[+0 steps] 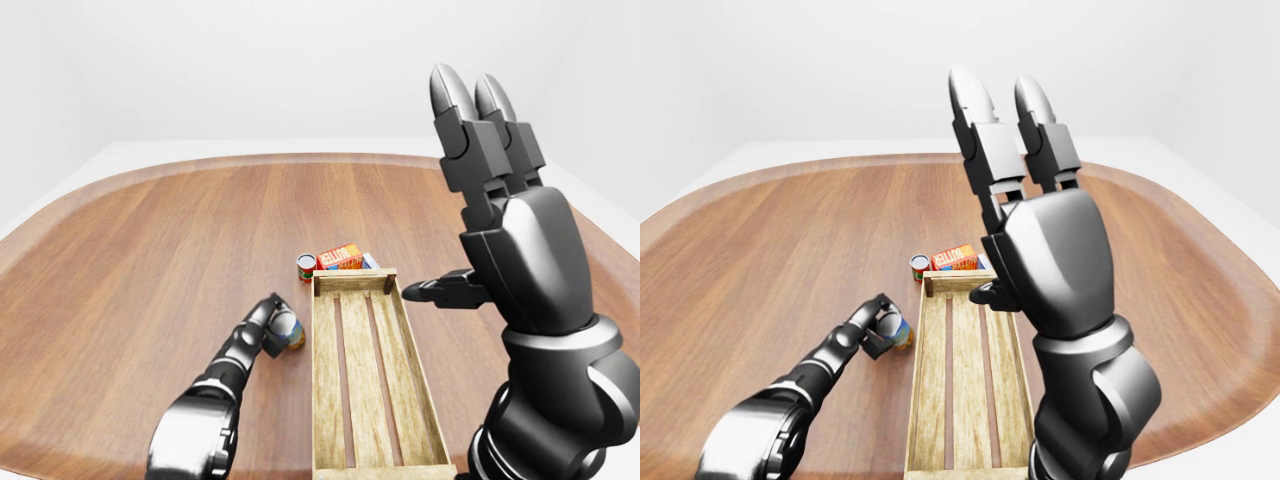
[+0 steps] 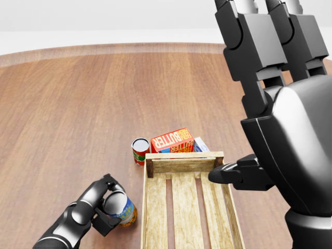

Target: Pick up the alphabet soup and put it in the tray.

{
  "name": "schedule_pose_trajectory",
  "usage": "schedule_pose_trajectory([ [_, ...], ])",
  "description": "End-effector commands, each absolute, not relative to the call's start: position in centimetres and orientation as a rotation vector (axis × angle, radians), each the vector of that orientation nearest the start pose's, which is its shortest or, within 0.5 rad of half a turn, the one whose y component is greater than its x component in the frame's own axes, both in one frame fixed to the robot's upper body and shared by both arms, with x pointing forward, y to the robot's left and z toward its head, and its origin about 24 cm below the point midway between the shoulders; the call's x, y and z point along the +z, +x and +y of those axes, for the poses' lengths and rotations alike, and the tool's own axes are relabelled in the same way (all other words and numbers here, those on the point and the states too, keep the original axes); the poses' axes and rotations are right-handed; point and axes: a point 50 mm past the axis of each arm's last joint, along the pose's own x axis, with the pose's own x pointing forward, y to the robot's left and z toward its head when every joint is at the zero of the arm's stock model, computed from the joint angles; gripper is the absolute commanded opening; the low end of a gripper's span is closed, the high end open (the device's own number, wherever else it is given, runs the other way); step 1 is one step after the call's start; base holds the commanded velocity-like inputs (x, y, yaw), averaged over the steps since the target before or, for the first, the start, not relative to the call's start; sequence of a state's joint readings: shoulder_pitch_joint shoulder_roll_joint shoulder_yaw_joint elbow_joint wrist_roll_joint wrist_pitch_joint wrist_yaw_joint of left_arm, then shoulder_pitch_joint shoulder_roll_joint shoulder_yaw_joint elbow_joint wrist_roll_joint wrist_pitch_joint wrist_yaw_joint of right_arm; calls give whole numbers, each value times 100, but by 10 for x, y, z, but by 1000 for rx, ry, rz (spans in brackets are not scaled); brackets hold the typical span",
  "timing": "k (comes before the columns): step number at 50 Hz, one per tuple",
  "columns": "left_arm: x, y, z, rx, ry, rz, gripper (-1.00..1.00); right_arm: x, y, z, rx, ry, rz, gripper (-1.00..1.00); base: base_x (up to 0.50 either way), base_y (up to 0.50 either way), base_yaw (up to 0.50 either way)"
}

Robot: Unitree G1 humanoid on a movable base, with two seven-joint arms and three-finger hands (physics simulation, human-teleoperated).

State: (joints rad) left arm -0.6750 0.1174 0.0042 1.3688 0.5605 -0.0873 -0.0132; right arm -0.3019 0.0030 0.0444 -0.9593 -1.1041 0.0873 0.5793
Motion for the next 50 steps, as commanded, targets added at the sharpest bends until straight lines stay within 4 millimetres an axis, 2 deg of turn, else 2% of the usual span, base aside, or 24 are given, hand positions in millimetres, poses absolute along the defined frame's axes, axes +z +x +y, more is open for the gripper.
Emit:
schedule_pose_trajectory([
  [1, -38, 325, 156, -265, 650, 561, -100, 268, 179, -121, -130, -1135, -786, 100, 0, 0, 0],
  [17, -33, 326, 178, -239, 674, 555, -100, 270, 178, -121, -139, -1152, -782, 100, 0, 0, 0],
  [22, -27, 330, 182, -229, 673, 532, -100, 270, 178, -121, -140, -1157, -779, 100, 0, 0, 0],
  [30, -5, 339, 178, -267, 664, 402, -100, 270, 178, -121, -140, -1156, -777, 100, 0, 0, 0],
  [35, 25, 340, 167, -320, 667, 231, -100, 270, 178, -121, -139, -1156, -778, 100, 0, 0, 0],
  [36, 41, 339, 162, -344, 678, 152, -100, 270, 178, -121, -140, -1155, -778, 100, 0, 0, 0],
  [41, 71, 330, 155, -349, 685, 112, -100, 270, 177, -121, -140, -1154, -779, 100, 0, 0, 0],
  [47, 122, 326, 135, -409, 704, -92, -100, 271, 176, -123, -146, -1164, -778, 100, 0, 0, 0],
  [50, 132, 325, 129, -423, 715, -137, -100, 272, 175, -123, -149, -1169, -779, 100, 0, 0, 0],
])
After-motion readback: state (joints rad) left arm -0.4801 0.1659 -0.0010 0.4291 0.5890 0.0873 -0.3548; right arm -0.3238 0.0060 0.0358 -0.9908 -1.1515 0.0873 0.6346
